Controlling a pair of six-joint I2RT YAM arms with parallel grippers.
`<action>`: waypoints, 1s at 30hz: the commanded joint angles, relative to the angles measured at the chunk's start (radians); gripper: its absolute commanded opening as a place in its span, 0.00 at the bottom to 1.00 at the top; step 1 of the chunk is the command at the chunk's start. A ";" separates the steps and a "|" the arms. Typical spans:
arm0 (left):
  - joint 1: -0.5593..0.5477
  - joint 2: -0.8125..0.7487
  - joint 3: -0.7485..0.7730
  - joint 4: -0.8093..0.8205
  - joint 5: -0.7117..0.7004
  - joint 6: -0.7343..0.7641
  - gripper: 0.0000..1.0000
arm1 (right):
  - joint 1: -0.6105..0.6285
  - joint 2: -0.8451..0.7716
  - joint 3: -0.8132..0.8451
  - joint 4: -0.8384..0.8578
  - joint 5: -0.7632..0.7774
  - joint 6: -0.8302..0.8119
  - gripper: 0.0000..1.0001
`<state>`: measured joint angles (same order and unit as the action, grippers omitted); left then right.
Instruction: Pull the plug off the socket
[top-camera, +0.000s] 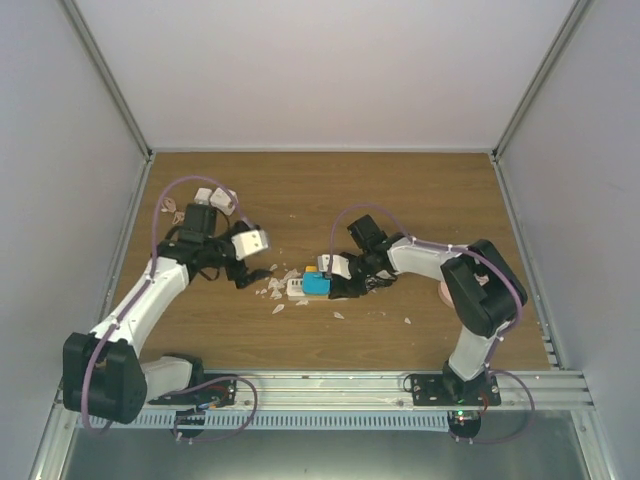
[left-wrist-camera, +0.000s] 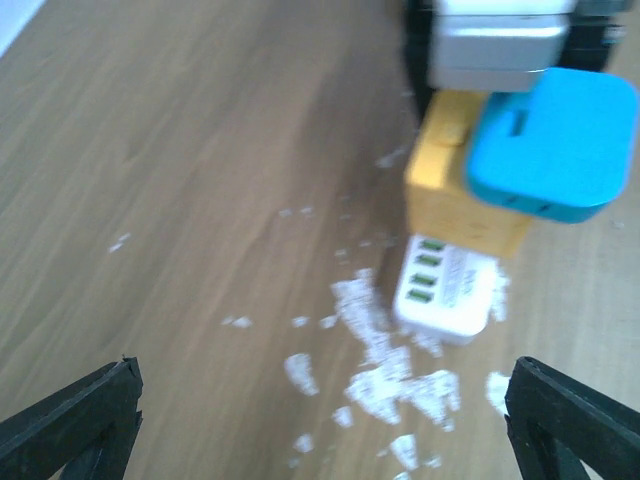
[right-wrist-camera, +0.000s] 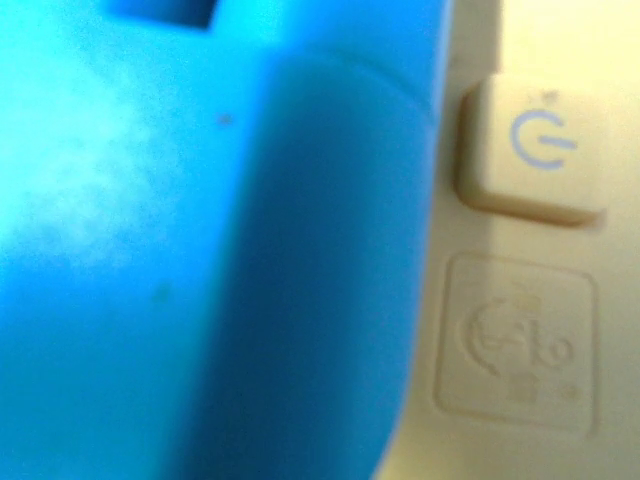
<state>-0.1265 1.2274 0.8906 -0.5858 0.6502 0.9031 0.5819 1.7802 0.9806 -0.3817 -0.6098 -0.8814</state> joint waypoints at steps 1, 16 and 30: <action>-0.132 -0.081 -0.115 0.096 -0.017 0.068 0.99 | 0.070 0.015 -0.015 -0.024 -0.043 0.038 0.54; -0.331 -0.111 -0.244 0.249 -0.096 0.205 0.99 | 0.139 0.087 0.033 0.053 -0.112 0.120 0.76; -0.434 -0.141 -0.284 0.311 -0.126 0.090 0.99 | 0.136 -0.044 -0.032 0.141 -0.170 0.170 0.94</action>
<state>-0.5045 1.1076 0.6289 -0.3470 0.5316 1.0248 0.7082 1.7847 0.9615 -0.2981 -0.7364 -0.7403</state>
